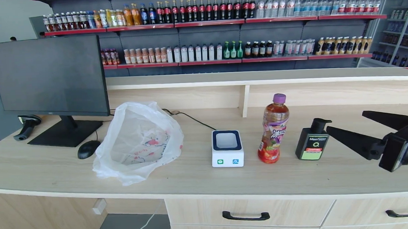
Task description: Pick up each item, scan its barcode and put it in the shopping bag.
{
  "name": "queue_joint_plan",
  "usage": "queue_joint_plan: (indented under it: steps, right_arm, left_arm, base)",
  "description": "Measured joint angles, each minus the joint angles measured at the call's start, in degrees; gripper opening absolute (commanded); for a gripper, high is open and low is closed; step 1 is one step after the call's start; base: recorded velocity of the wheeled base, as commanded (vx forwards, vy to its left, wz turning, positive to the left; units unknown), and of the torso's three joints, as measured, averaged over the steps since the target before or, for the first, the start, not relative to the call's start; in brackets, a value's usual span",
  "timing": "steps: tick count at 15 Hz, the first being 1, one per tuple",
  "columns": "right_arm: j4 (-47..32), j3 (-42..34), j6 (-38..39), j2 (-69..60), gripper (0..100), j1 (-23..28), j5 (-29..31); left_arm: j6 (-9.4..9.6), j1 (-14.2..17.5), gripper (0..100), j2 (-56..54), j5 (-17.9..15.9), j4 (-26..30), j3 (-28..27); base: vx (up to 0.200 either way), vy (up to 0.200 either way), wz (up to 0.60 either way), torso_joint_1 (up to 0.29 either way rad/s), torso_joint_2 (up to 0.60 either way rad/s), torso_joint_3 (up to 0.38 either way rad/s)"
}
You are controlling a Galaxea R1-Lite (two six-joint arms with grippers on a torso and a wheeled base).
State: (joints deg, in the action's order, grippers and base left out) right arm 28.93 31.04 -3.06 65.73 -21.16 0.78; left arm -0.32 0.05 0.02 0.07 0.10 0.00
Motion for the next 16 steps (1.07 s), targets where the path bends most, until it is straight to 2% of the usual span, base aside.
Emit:
queue_joint_plan:
  steps: [4, 7, 11, 14, 16]
  right_arm:
    - [11.3, 1.6, 0.2, 11.3, 100, 0.8, 0.0]
    - [14.9, 2.5, 3.0, 16.6, 100, 1.3, 0.0]
    - [18.4, 2.9, 2.9, 20.6, 100, 1.4, 0.1]
    - [27.2, 3.1, 2.4, 24.0, 100, 1.3, 0.4]
    - [28.9, 3.2, 2.1, 26.0, 100, 1.3, 0.9]
  left_arm:
    - [-0.09, 0.0, 100, 0.0, 0.0, 0.0, 0.0]
    - [-0.01, 0.0, 100, 0.0, 0.0, 0.0, 0.0]
    - [-0.11, 0.0, 100, 0.0, 0.0, 0.0, 0.0]
    - [0.05, 0.0, 100, 0.0, 0.0, 0.0, 0.0]
    - [-0.04, 0.0, 100, 0.0, 0.0, 0.0, 0.0]
  base:
    - [0.0, 0.0, 0.0, 0.0, 0.0, 0.0]
    - [0.0, 0.0, 0.0, 0.0, 0.0, 0.0]
    - [0.0, 0.0, 0.0, 0.0, 0.0, 0.0]
    - [0.0, 0.0, 0.0, 0.0, 0.0, 0.0]
    - [0.0, 0.0, 0.0, 0.0, 0.0, 0.0]
